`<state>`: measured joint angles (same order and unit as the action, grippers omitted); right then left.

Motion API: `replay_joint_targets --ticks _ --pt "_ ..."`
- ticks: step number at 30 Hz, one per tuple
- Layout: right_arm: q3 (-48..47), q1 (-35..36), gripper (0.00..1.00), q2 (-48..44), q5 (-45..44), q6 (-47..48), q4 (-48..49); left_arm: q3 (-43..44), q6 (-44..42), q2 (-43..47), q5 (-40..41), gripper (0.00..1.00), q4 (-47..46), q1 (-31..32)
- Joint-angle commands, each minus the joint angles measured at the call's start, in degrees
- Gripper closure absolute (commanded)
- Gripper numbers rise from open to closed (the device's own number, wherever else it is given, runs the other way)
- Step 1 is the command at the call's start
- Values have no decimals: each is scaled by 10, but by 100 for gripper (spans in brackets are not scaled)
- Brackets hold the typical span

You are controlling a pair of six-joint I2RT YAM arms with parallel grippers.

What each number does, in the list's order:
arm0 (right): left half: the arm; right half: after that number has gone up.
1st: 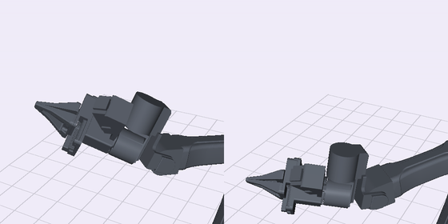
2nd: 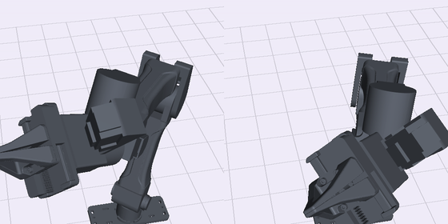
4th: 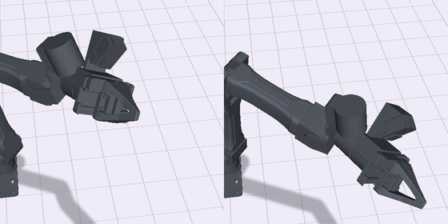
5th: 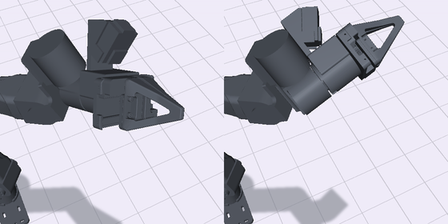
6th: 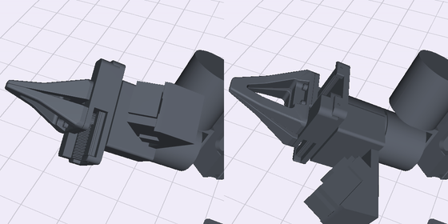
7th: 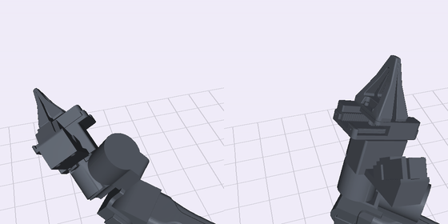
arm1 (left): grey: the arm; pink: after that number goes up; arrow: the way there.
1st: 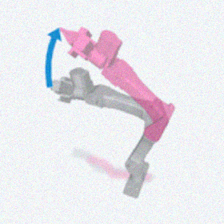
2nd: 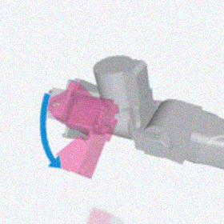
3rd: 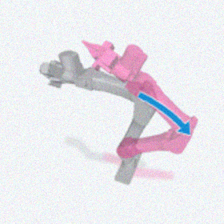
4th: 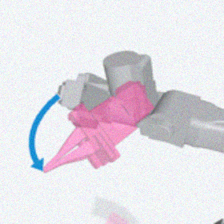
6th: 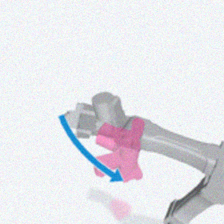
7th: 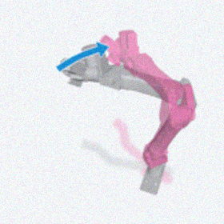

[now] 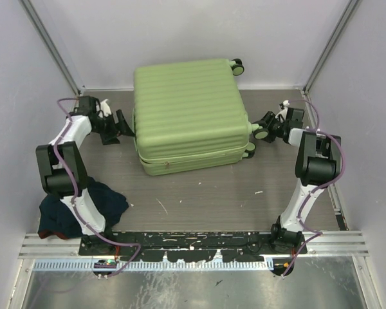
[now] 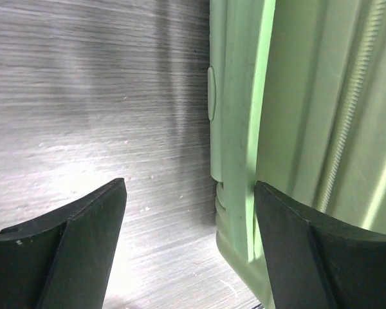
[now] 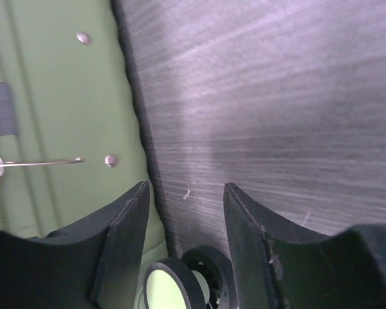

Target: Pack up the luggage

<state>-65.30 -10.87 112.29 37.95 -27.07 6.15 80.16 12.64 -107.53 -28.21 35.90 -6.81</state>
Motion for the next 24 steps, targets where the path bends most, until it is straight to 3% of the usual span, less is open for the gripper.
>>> replay_joint_targets --ticks 1,9,17,24 --pt "-2 8 48 2 -7 2 -55 -13 33 82 -23 18 -13 -37" --pt "86 30 62 -6 22 -7 -89 -61 135 121 -76 15 -22 -109" --pt "197 97 62 -59 49 15 -82 -64 151 113 -84 15 -42 -113" --pt "280 145 57 -198 86 68 -53 32 154 20 -103 19 -73 -112"
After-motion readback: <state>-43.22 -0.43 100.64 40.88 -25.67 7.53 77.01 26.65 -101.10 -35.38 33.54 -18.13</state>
